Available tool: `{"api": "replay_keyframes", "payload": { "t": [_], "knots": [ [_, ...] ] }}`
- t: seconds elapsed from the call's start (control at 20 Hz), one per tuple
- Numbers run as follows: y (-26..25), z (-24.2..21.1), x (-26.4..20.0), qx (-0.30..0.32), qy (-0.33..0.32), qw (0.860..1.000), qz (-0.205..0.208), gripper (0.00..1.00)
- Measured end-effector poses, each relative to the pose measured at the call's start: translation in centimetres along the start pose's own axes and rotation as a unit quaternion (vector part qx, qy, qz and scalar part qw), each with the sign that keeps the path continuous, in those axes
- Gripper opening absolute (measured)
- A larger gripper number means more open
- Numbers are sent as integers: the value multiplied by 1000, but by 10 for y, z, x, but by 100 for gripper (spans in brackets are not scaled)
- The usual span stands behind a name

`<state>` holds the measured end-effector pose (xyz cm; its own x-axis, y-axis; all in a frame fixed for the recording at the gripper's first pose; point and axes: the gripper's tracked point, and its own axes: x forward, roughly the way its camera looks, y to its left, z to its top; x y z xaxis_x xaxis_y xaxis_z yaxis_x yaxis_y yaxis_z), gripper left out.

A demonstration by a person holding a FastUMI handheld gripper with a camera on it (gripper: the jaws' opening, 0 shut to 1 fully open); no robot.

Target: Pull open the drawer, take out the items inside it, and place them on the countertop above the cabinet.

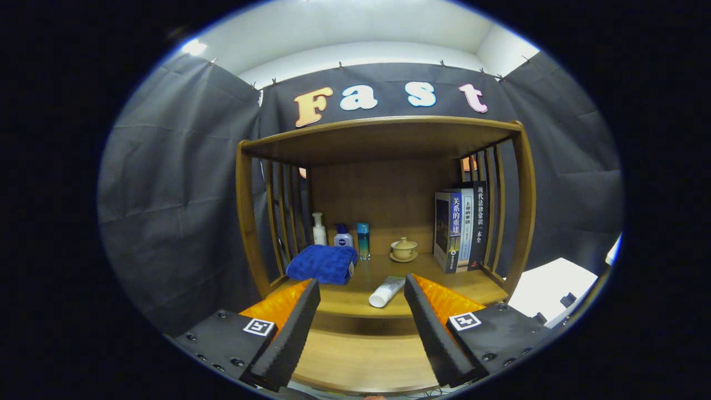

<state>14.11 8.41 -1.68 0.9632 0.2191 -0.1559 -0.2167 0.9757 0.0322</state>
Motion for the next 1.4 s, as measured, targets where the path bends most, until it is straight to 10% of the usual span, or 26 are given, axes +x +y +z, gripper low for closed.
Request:
{"api": "replay_keyframes", "payload": {
  "t": [1.4],
  "knots": [
    [-18, -169, -101, -33, 17, 999, -38, 99]
  ]
}}
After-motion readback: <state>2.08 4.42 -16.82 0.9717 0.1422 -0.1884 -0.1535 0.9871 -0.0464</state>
